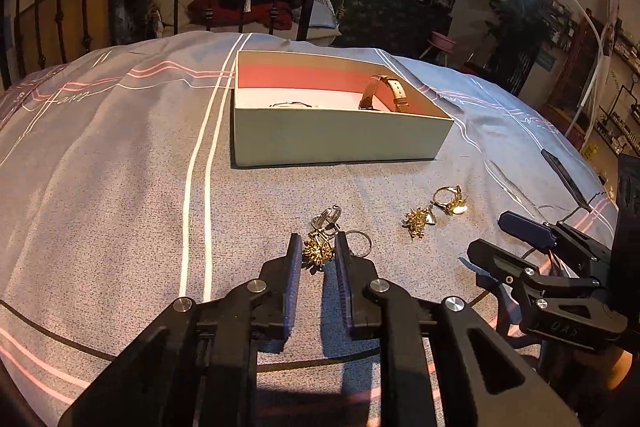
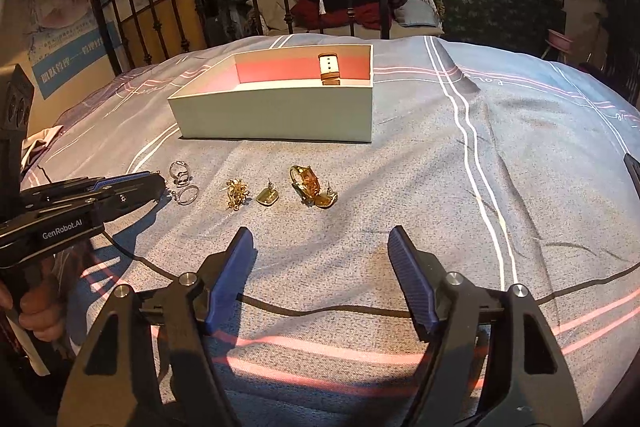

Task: Organize jewelry
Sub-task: 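Grasp the gold brooch with the left tool while the right tool grasps a gold earring, then lower the gold brooch and earring into the box and open both tools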

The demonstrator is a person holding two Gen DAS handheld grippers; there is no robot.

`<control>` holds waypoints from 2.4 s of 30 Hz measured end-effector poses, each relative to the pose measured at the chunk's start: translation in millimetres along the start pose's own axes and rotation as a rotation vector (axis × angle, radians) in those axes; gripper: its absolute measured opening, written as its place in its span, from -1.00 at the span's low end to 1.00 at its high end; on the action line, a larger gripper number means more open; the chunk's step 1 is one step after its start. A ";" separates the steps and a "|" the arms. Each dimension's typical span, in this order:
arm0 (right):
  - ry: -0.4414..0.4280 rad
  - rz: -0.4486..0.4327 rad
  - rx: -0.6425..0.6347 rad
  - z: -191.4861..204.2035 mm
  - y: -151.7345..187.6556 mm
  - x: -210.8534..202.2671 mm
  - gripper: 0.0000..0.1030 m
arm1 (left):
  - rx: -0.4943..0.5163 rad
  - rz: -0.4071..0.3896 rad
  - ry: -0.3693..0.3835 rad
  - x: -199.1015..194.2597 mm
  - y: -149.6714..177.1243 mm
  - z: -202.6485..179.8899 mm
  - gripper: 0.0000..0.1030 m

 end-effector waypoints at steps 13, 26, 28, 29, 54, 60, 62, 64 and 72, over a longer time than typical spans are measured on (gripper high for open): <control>-0.020 0.025 -0.124 14.6 -31.1 26.5 -0.28 | -0.009 0.010 -0.008 3.7 2.7 2.9 -0.68; -0.079 -0.039 -0.013 2.3 -31.1 6.3 -0.78 | -0.002 0.011 -0.015 3.6 2.9 2.2 -0.67; -0.099 -0.044 0.025 -2.7 -32.1 2.3 -0.78 | 0.001 0.011 -0.018 3.3 2.1 1.3 -0.67; -0.102 -0.049 0.037 -4.5 -32.1 0.5 -0.78 | 0.002 0.011 -0.019 3.3 1.7 1.0 -0.67; -0.101 -0.081 0.023 0.4 -40.5 -14.4 -0.78 | 0.028 -0.060 0.001 -7.5 -34.1 -15.3 -0.67; -0.107 -0.118 0.013 3.4 -57.5 -20.9 -0.77 | 0.029 -0.070 0.012 -4.5 -46.9 -19.1 -0.67; -0.110 -0.135 0.005 5.6 -66.3 -22.5 -0.77 | 0.031 -0.083 0.014 -4.0 -55.2 -20.6 -0.67; -0.111 -0.148 -0.005 8.9 -76.1 -21.8 -0.77 | 0.036 -0.096 0.008 -2.2 -65.1 -21.6 -0.67; -0.102 -0.161 -0.024 13.3 -123.2 5.3 -0.77 | 0.013 -0.105 -0.022 21.4 -106.7 -12.4 -0.67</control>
Point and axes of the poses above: each gripper's, at about its wrist camera, not at the fingertips, and x roughly the way its jaws point, z to its left, y to its underside, the point moved 5 cm from there along x, roughly the way its jaws point, and after that the axes turned 6 degrees about y, right-handed, at the moved point
